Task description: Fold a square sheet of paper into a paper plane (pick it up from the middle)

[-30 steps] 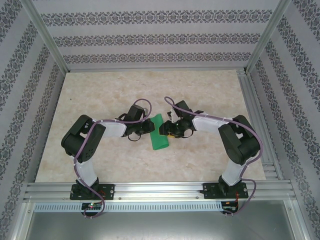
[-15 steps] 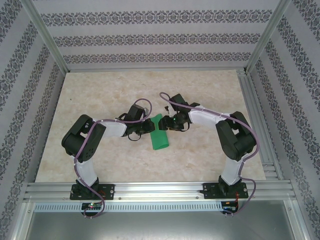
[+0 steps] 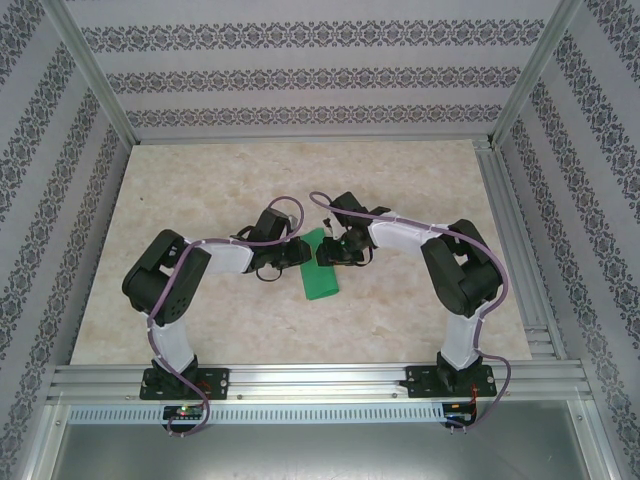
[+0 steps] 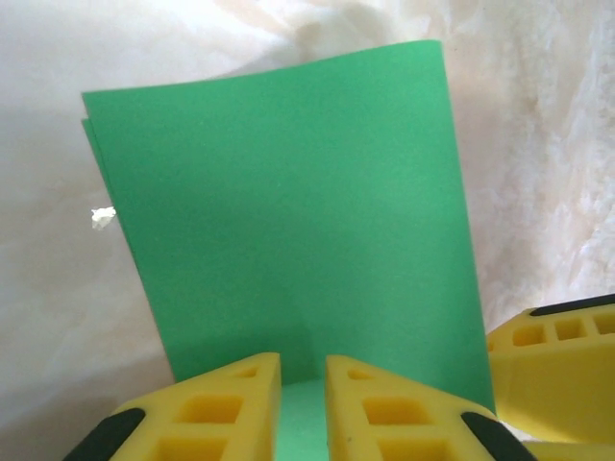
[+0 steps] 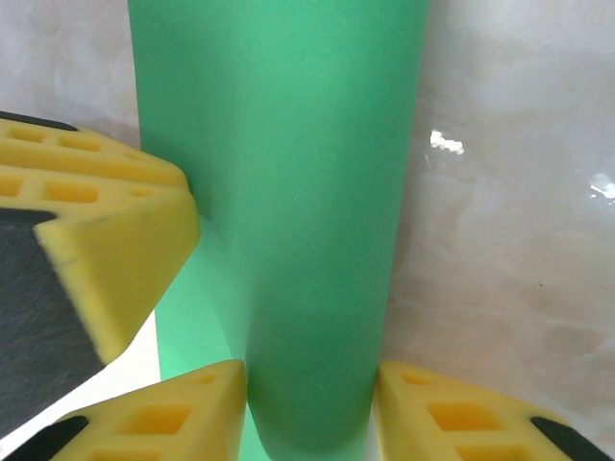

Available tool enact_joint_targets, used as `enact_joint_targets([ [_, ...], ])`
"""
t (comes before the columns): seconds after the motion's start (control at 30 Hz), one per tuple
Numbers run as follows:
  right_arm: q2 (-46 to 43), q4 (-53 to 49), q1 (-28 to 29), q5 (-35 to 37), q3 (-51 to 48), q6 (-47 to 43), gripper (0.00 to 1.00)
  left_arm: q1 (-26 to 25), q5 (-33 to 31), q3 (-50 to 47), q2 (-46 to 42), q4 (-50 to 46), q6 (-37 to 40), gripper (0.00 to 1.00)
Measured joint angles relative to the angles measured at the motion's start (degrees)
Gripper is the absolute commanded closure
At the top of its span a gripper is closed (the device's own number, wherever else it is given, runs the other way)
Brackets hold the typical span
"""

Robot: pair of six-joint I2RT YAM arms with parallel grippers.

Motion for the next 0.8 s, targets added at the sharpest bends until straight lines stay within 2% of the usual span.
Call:
enact_joint_targets([
  [0.4, 0.42, 1.53, -1.77, 0.15, -1.7, 0.02, 0.66, -0.04, -1.97, -0.02, -4.98, -0.28, 0.02, 0.71],
  [0.8, 0.39, 3.45, -2.91, -2.67, -2.82, 0.63, 0.62, -0.31, -4.17, -0.92, -5.55, -1.25, 0.02, 0.7],
])
